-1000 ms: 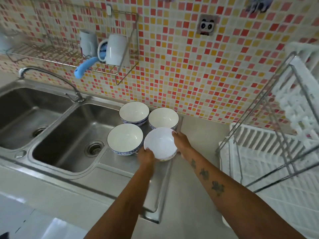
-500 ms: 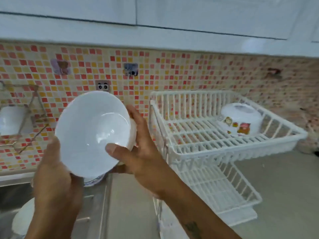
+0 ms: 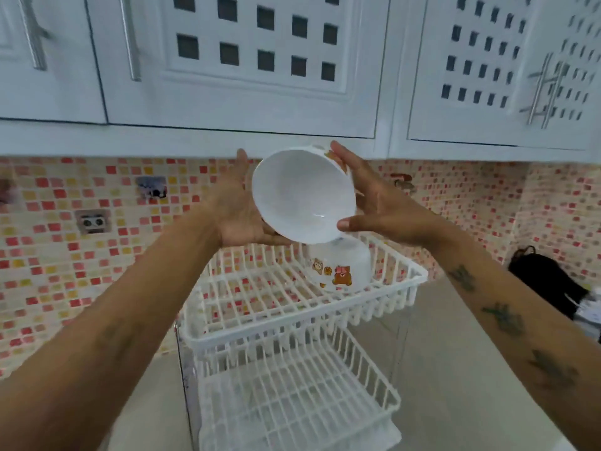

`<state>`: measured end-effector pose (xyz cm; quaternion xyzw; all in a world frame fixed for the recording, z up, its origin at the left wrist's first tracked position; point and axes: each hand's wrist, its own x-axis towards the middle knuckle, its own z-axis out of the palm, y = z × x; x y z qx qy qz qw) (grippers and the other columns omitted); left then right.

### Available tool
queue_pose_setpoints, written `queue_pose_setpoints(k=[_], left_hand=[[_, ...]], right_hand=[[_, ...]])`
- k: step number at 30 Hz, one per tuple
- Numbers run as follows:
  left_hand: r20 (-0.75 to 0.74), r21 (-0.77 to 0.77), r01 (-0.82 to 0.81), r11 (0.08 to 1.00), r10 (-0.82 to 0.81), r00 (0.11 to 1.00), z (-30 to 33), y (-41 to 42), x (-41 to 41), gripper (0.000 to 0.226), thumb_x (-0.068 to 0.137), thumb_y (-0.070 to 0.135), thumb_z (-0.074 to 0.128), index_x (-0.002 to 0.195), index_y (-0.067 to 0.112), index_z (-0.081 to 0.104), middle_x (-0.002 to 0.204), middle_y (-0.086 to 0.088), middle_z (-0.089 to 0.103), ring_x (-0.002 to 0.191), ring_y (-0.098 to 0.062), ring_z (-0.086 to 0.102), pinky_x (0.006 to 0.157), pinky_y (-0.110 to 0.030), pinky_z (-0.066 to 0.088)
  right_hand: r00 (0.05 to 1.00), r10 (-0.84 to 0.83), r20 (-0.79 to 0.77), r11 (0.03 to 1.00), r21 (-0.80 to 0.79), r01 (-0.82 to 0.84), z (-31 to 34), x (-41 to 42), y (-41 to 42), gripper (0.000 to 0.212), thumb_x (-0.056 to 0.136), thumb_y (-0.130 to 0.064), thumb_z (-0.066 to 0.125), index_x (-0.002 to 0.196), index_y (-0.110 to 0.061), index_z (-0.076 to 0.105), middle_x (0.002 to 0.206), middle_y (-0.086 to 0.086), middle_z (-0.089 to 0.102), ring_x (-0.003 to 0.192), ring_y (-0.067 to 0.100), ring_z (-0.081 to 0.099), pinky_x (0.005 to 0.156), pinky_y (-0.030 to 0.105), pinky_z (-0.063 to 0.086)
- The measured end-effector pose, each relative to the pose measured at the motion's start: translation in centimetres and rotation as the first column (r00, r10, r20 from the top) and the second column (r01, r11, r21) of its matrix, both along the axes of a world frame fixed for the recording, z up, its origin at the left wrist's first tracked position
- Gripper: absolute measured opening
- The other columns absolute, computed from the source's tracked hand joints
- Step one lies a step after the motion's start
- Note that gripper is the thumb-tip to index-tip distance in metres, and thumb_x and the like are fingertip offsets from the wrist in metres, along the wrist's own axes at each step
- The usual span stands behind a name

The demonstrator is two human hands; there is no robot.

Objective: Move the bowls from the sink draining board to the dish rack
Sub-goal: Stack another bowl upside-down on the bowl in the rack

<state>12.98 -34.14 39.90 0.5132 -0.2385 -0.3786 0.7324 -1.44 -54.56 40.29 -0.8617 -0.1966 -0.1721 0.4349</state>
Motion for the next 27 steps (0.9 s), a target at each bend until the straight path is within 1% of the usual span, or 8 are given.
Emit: queue_pose_setpoints(k=[4,7,9,11,13,15,21,27], left_hand=[[0.171,0.127,-0.064,0.990,0.042,0.984,0.2,-4.9,0.1,0.078,0.081,0.084,0.030,0.124,0.026,0.060,0.127,-0.017,0.062,0.110,-0.042,0.063,0.090,-0.055,0.053],[0.256,0.093,-0.160,0.983,0.131,0.958,-0.2,-7.5,-0.8,0.043,0.093,0.063,0.042,0.099,0.026,0.064,0.094,-0.008,0.067,0.084,-0.028,0.068,0.075,-0.041,0.056],[0.296,0.090,-0.256,0.962,0.220,0.930,-1.0,-9.5,-0.6,0.032,0.094,0.052,0.050,0.100,0.024,0.065,0.085,-0.005,0.065,0.070,-0.021,0.067,0.062,-0.030,0.056],[0.329,0.063,-0.368,0.928,0.329,0.885,-2.2,-11.4,-0.3,0.053,0.082,0.057,0.065,0.116,0.017,0.064,0.097,-0.008,0.070,0.086,-0.024,0.069,0.071,-0.032,0.058],[0.361,0.025,-0.486,0.874,0.445,0.819,-3.5,-12.7,-0.1,0.082,0.066,0.060,0.077,0.128,0.013,0.054,0.117,-0.012,0.067,0.102,-0.028,0.066,0.088,-0.041,0.057],[0.412,-0.013,-0.549,0.836,0.505,0.759,-4.7,-13.5,-0.7,0.089,0.067,0.056,0.080,0.136,0.013,0.043,0.124,-0.009,0.061,0.106,-0.026,0.064,0.088,-0.038,0.056],[0.567,-0.053,-0.600,0.798,0.519,0.640,-7.0,-14.2,-0.9,0.080,0.076,0.040,0.080,0.135,0.013,0.032,0.125,-0.007,0.052,0.108,-0.022,0.060,0.082,-0.031,0.054],[0.659,0.102,-0.580,0.808,0.382,0.648,-8.2,-14.3,0.5,0.102,0.053,0.060,0.084,0.134,0.012,0.045,0.131,-0.009,0.056,0.114,-0.024,0.062,0.091,-0.041,0.058]], right_hand=[[0.997,-0.035,-0.068,0.996,-0.078,0.030,-0.2,1.9,-5.2,0.104,0.079,0.011,0.066,0.152,-0.040,0.011,0.147,-0.026,0.026,0.132,-0.003,0.039,0.108,0.035,0.043],[0.984,0.086,-0.158,0.992,0.101,-0.071,-1.2,3.3,-7.7,0.094,0.078,0.005,0.062,0.146,-0.046,0.024,0.148,-0.005,0.033,0.131,0.025,0.044,0.102,0.051,0.047],[0.978,0.062,-0.197,0.977,0.213,-0.019,-2.2,4.1,-8.5,0.072,0.084,-0.005,0.054,0.145,-0.038,0.033,0.133,-0.002,0.047,0.122,0.032,0.050,0.097,0.036,0.052],[0.972,-0.013,-0.235,0.934,0.344,0.095,-2.5,5.5,-9.0,0.046,0.095,-0.019,0.047,0.141,-0.018,0.044,0.108,-0.013,0.060,0.112,0.029,0.057,0.086,0.013,0.048],[0.978,0.005,-0.210,0.875,0.475,0.097,-3.2,6.7,-9.2,0.042,0.101,-0.036,0.031,0.124,-0.016,0.060,0.100,-0.007,0.072,0.097,0.019,0.067,0.078,0.023,0.054],[0.974,-0.051,-0.221,0.808,0.564,0.171,-4.1,8.1,-9.4,0.052,0.100,-0.045,0.024,0.116,-0.018,0.064,0.102,0.004,0.074,0.091,0.020,0.069,0.074,0.031,0.056],[0.934,-0.300,-0.192,0.785,0.507,0.356,-5.6,10.5,-9.5,0.034,0.098,-0.039,0.037,0.087,-0.019,0.062,0.075,0.005,0.067,0.061,0.015,0.063,0.060,0.028,0.050],[0.903,-0.327,-0.278,0.790,0.444,0.423,-6.7,10.9,-9.8,0.026,0.089,-0.036,0.049,0.099,-0.017,0.064,0.088,0.012,0.067,0.075,0.024,0.061,0.072,0.034,0.049]])
